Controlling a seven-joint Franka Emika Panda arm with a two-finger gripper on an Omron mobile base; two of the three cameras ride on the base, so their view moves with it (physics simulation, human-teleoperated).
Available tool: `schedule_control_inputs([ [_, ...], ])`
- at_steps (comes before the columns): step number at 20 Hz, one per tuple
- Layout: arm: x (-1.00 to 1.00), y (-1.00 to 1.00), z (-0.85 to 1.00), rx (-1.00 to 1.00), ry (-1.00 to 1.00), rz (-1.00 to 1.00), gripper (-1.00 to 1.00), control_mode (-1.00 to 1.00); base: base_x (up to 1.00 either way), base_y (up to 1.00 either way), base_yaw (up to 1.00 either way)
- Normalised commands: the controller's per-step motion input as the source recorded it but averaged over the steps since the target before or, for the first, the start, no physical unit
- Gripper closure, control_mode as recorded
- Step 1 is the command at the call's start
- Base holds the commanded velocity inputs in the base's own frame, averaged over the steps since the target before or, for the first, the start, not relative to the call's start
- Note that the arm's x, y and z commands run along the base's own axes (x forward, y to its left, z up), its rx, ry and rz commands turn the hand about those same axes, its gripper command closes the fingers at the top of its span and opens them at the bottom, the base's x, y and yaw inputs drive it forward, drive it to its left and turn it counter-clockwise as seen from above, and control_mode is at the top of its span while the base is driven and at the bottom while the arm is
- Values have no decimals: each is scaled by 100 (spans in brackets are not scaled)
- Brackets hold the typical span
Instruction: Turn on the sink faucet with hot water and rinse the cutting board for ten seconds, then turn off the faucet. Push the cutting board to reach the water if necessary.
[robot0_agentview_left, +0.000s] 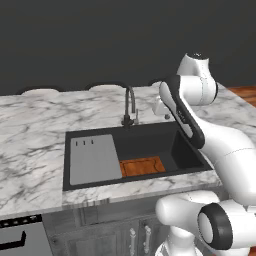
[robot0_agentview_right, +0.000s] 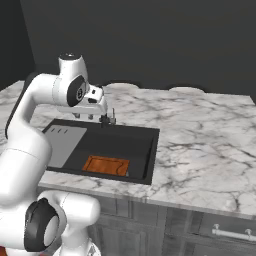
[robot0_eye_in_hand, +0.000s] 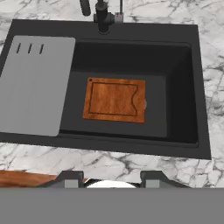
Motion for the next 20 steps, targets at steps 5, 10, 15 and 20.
schedule_control_inputs([
  [5,0,0,-16,0,-4,0,-100,-100,0,0,0],
  [10,0,0,-25,0,-18,0,-100,-100,0,0,0],
  [15,0,0,-24,0,-12,0,-100,-100,0,0,0],
  [20,6,0,-16,0,-11,0,-100,-100,0,0,0],
])
